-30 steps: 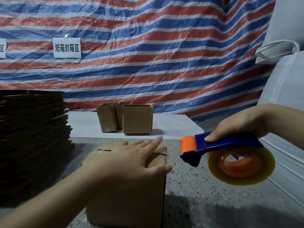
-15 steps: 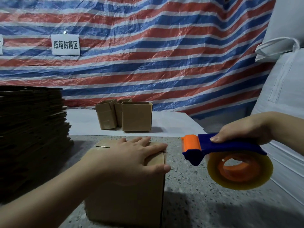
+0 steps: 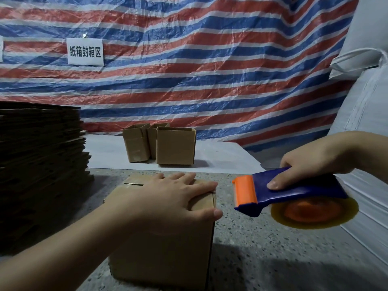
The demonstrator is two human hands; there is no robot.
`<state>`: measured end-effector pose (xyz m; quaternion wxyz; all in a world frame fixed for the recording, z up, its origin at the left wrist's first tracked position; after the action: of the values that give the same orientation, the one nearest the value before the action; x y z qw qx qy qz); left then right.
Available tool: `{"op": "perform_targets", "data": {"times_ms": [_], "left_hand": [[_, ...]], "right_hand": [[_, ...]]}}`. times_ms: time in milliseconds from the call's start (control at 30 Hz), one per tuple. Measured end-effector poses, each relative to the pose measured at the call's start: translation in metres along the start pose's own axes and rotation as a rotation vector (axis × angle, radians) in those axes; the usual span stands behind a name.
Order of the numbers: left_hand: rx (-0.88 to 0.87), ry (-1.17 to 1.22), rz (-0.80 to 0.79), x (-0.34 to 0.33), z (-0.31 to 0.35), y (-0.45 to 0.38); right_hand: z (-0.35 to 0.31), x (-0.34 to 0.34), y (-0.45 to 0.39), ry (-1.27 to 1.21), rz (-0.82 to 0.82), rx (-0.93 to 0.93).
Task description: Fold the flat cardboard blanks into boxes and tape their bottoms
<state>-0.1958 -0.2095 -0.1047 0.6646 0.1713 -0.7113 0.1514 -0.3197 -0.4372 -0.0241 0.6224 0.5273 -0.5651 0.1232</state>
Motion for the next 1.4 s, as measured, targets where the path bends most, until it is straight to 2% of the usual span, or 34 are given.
{"op": "perform_targets", "data": {"times_ms": [233, 333, 433, 500, 600, 700, 767, 867, 1067, 1400], "left_hand": [[-0.007, -0.015, 0.014, -0.002, -0.003, -0.005], [-0.005, -0.016, 0.011, -0.003, -0.004, -0.006], [-0.016, -0.016, 0.003, -0.001, -0.003, -0.006], [-0.022, -0.023, 0.004, -0.001, -0.003, -0.005], [-0.026, -0.034, 0.003, -0.001, -0.003, -0.004], [-0.032, -0.026, 0.006, -0.001, -0.003, -0.005], [-0.057, -0.027, 0.024, -0.001, -0.002, -0.007], [-0.105, -0.024, 0.059, -0.002, -0.002, -0.008], [-0.124, 0.014, 0.055, -0.005, -0.005, -0.011], [-0.141, 0.019, 0.083, -0.007, -0.007, -0.012]], "right_hand": [[-0.042, -0.015, -0.005, 0.188, 0.214, -0.111], [-0.057, -0.009, 0.002, 0.345, 0.3, -0.125], [-0.066, -0.011, 0.0, 0.471, 0.303, -0.113], [-0.061, -0.025, -0.005, 0.543, 0.204, -0.148], [-0.028, -0.047, -0.013, 0.468, 0.042, -0.255], [0.005, -0.053, -0.015, 0.132, 0.075, -0.235], [0.015, -0.055, -0.018, 0.026, 0.143, -0.203], [0.019, -0.07, -0.038, 0.153, 0.329, -0.134], [0.03, -0.124, -0.075, 0.143, 0.656, -0.073], [0.03, -0.165, -0.088, 0.096, 0.806, -0.111]]}}
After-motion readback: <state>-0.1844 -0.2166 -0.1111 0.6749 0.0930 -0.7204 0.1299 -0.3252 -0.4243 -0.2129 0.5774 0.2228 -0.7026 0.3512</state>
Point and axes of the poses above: each hand's wrist, its own y-axis away from the middle knuckle, its own x-axis out of the back of the hand, z = x × y, the point moved 3 cm from there along -y, towards the middle knuckle, and after that the axes turned 4 degrees about -y, right-handed, at the moved point
